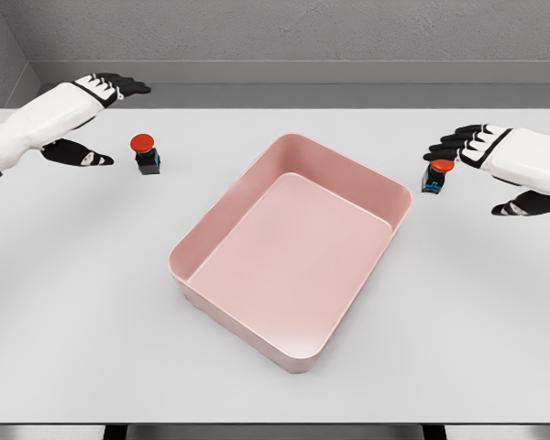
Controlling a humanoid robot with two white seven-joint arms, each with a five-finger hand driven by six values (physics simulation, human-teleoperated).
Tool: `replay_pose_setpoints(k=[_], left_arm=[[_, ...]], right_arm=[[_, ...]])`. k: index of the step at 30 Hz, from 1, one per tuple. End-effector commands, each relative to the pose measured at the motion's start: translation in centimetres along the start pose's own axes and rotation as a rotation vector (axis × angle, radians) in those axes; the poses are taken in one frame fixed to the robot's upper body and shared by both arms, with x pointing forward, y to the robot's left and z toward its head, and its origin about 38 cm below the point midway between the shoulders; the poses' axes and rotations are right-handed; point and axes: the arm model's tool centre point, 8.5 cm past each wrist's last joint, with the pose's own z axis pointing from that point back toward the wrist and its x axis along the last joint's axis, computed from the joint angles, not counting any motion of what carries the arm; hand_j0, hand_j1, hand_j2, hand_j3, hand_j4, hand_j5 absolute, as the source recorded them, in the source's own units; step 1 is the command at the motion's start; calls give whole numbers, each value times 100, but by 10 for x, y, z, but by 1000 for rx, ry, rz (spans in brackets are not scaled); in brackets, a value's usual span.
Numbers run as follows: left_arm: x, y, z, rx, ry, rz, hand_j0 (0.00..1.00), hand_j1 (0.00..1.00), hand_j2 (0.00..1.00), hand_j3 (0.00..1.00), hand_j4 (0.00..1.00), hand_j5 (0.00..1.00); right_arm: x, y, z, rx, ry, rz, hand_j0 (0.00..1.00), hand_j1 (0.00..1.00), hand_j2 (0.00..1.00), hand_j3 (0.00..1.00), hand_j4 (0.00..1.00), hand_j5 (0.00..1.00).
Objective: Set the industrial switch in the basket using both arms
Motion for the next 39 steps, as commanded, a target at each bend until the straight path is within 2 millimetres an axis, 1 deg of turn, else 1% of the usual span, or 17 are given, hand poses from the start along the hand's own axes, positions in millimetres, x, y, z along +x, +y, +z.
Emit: replay_pose_setpoints(k=[1, 3, 5, 7, 10, 15, 18, 20, 23, 25, 26, 28, 32, 33, 35, 37, 39], left_arm=[[0, 1, 0, 4, -1, 5, 100, 100, 100, 100, 100, 100], [0, 0, -1, 3, -1, 5, 100, 100, 100, 100, 100, 100], [5, 1, -10, -6, -24, -3, 100, 100, 100, 100, 100, 100], [6, 0, -11, -12, -27, -3, 100, 100, 100, 100, 100, 100], [9, -7, -16, -22, -36, 3, 100, 100, 100, 100, 100, 100], [11, -7, -22, -37, -48, -4, 100, 100, 100, 100, 100, 100], [15, -9, -33, -55, -68, -7, 100, 100, 100, 100, 100, 100], [15, -12, -33, -61, -69, -5, 100, 100, 100, 100, 100, 100], [20, -16, -46, -72, -88, 1, 100, 100, 100, 100, 100, 100], [18, -15, -46, -73, -84, 1, 100, 100, 100, 100, 100, 100], [15, -17, -46, -79, -73, 4, 100, 100, 100, 100, 100, 100], [14, -19, -53, -82, -73, 12, 100, 100, 100, 100, 100, 100], [2, -23, -54, -90, -35, 30, 100, 100, 100, 100, 100, 100], [0, -25, -56, -91, -29, 37, 100, 100, 100, 100, 100, 100], [-1, -31, -62, -104, -25, 43, 100, 100, 100, 100, 100, 100], [-4, -36, -65, -115, -14, 56, 100, 100, 100, 100, 100, 100], [-8, -38, -64, -120, -1, 59, 100, 100, 100, 100, 100, 100]], right_arm=[[0, 0, 0, -3, 1, -4, 100, 100, 100, 100, 100, 100], [-1, -1, 1, -6, 6, -7, 100, 100, 100, 100, 100, 100], [-6, -2, 1, -19, 18, -15, 100, 100, 100, 100, 100, 100], [-22, -5, 1, -42, 74, -30, 100, 100, 100, 100, 100, 100], [-39, -1, -2, -84, 129, -140, 100, 100, 100, 100, 100, 100], [-58, 6, -23, -80, 138, -218, 100, 100, 100, 100, 100, 100], [-71, 19, -33, -36, 157, -262, 100, 100, 100, 100, 100, 100], [-76, 24, -38, -37, 167, -271, 100, 100, 100, 100, 100, 100], [-79, 27, -51, 22, 166, -257, 100, 100, 100, 100, 100, 100], [-82, 28, -53, 47, 169, -266, 100, 100, 100, 100, 100, 100], [-83, 31, -59, 46, 169, -274, 100, 100, 100, 100, 100, 100], [-85, 36, -67, 83, 171, -278, 100, 100, 100, 100, 100, 100], [-95, 45, -75, 88, 199, -295, 100, 100, 100, 100, 100, 100], [-98, 48, -75, 93, 208, -301, 100, 100, 100, 100, 100, 100], [-104, 47, -72, 89, 229, -308, 100, 100, 100, 100, 100, 100], [-109, 56, -78, 104, 240, -313, 100, 100, 100, 100, 100, 100], [-111, 52, -80, 95, 242, -310, 100, 100, 100, 100, 100, 100]])
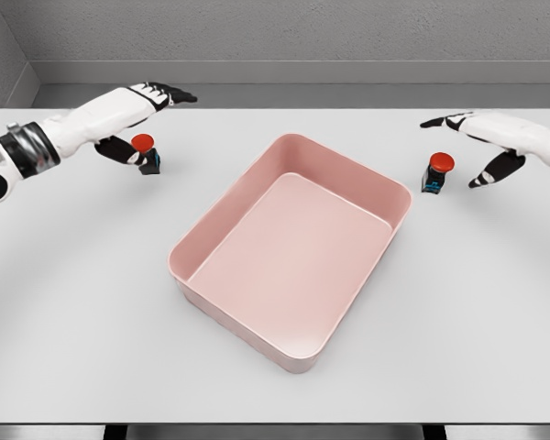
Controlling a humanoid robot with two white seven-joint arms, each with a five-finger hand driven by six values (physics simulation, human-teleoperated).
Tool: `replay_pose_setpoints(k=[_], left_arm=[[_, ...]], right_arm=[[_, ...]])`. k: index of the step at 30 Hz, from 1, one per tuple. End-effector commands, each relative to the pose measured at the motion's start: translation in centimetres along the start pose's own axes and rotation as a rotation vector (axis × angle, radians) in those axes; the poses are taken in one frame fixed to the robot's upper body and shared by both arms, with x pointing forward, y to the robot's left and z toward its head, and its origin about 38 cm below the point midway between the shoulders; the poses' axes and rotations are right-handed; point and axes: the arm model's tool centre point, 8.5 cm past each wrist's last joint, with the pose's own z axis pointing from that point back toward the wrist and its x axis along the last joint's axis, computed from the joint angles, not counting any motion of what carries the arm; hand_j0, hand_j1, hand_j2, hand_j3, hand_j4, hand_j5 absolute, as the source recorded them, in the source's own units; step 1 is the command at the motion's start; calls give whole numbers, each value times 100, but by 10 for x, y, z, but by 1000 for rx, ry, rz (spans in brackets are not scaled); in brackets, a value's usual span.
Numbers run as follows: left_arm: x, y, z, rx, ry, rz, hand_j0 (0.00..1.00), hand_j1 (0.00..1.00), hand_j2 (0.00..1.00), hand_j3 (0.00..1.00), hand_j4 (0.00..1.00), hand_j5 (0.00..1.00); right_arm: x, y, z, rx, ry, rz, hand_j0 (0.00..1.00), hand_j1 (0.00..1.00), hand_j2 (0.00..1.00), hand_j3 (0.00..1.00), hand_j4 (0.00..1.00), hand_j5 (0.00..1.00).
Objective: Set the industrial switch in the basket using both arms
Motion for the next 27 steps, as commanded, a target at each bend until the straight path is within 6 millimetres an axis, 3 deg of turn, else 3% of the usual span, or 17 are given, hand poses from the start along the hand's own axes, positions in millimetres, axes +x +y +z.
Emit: replay_pose_setpoints(k=[1, 11, 18, 23, 27], left_arm=[[-8, -10, 1, -16, 27, 27, 100, 100, 100, 100, 100, 100], [-19, -21, 3, -40, 64, 49, 100, 100, 100, 100, 100, 100], [-34, -26, 12, -50, 114, 69, 100, 100, 100, 100, 100, 100], [-44, -29, 18, -59, 151, 83, 100, 100, 100, 100, 100, 100], [-52, -28, 22, -59, 179, 88, 100, 100, 100, 100, 100, 100]], right_arm=[[-1, 6, -7, 6, 1, -18, 100, 100, 100, 100, 100, 100], [4, 16, -21, 28, -14, -25, 100, 100, 100, 100, 100, 100], [-7, 33, -30, 54, 23, -66, 100, 100, 100, 100, 100, 100], [-13, 34, -32, 52, 44, -85, 100, 100, 100, 100, 100, 100], [-17, 23, -31, 30, 57, -86, 100, 100, 100, 100, 100, 100]])
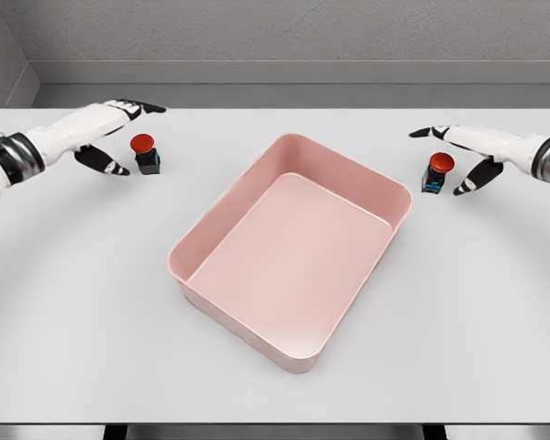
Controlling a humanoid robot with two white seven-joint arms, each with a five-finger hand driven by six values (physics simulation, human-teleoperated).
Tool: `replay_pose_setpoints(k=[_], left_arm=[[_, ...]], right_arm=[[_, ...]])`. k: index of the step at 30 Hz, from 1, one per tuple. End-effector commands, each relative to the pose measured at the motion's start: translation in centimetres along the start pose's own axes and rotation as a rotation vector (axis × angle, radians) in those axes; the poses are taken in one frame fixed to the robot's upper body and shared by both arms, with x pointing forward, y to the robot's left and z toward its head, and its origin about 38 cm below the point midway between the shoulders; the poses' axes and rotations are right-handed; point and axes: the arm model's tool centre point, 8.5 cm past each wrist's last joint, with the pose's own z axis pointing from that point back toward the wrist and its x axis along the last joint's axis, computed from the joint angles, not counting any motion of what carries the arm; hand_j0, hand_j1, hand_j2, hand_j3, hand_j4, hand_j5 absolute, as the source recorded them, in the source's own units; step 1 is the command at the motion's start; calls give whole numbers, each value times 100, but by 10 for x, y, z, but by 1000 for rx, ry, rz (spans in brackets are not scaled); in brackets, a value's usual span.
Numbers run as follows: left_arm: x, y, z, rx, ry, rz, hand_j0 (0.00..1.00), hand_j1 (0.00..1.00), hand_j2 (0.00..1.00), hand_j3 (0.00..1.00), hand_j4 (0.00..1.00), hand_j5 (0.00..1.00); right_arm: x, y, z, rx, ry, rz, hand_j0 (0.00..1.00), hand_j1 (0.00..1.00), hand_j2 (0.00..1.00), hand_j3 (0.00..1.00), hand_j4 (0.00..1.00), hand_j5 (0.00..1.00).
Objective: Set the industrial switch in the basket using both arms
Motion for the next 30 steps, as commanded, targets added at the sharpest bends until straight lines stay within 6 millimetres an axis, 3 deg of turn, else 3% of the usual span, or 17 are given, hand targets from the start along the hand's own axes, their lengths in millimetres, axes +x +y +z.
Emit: replay_pose_setpoints(k=[1, 12, 18, 27, 30], left_arm=[[-5, -3, 2, -5, 15, 12, 100, 100, 100, 100, 100, 100], [-2, 5, -11, -88, 12, -51, 98, 98, 98, 98, 98, 98], [-3, 5, -15, -96, 20, -53, 97, 97, 97, 97, 97, 97], [-3, 6, -16, -103, 22, -59, 80, 80, 80, 80, 80, 80], [-4, 9, -16, -100, 24, -60, 79, 79, 79, 79, 79, 79]], right_arm=[[-3, 1, 0, -2, 7, -13, 98, 98, 98, 98, 98, 98], [10, 3, -9, -2, -45, -2, 90, 90, 90, 90, 90, 90], [12, 4, -9, 5, -57, 8, 79, 79, 79, 79, 79, 79], [9, 8, -8, 14, -48, 7, 71, 71, 71, 71, 71, 71], [9, 8, -8, 16, -45, 13, 71, 71, 71, 71, 71, 71]])
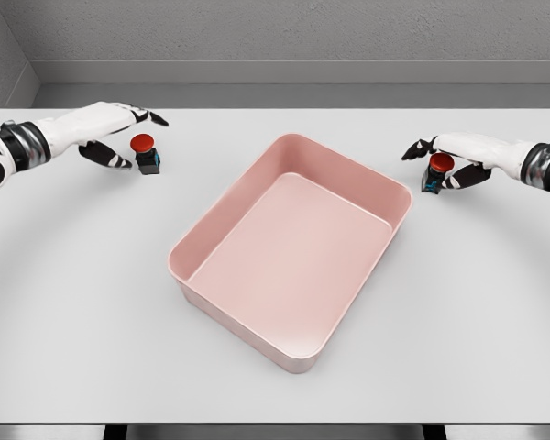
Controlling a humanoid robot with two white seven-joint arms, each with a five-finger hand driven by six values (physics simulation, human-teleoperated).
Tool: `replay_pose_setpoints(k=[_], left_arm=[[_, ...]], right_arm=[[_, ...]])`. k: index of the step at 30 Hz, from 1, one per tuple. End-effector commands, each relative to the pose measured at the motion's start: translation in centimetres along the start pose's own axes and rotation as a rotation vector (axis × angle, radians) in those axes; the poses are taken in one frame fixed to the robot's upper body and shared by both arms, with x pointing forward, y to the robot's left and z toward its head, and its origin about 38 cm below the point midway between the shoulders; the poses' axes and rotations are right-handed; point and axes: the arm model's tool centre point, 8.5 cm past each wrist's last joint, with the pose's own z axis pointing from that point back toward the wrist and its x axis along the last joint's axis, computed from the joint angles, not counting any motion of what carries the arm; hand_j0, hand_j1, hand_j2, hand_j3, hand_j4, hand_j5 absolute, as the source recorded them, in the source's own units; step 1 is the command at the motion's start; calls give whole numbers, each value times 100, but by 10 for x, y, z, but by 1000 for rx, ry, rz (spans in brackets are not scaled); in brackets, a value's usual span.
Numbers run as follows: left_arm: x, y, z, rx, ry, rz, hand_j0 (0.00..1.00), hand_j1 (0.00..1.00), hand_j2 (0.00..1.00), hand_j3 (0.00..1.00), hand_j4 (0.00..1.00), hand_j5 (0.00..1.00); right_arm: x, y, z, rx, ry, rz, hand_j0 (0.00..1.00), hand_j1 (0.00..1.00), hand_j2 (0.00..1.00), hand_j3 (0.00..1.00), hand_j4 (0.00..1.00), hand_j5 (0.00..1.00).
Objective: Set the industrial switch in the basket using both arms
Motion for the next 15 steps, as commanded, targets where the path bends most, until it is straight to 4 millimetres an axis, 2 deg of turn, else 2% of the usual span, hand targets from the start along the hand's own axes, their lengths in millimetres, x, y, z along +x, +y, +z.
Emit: replay_pose_setpoints(k=[1, 7, 11, 15], left_arm=[[-4, 0, 2, 3, 12, 10, 79, 79, 79, 79, 79, 79], [-2, 0, -2, 3, 9, 12, 79, 79, 79, 79, 79, 79], [-2, -5, -3, -18, 11, 12, 74, 74, 74, 74, 74, 74], [5, -7, -11, -22, -7, 16, 74, 74, 74, 74, 74, 74]], right_arm=[[-1, -1, 1, -3, 5, -2, 71, 71, 71, 71, 71, 71], [-2, 1, 2, 3, 8, -2, 67, 67, 67, 67, 67, 67], [-3, 3, 1, 8, 10, -1, 64, 64, 64, 64, 64, 64], [-4, 6, 1, 17, 13, 1, 59, 59, 59, 59, 59, 59]])
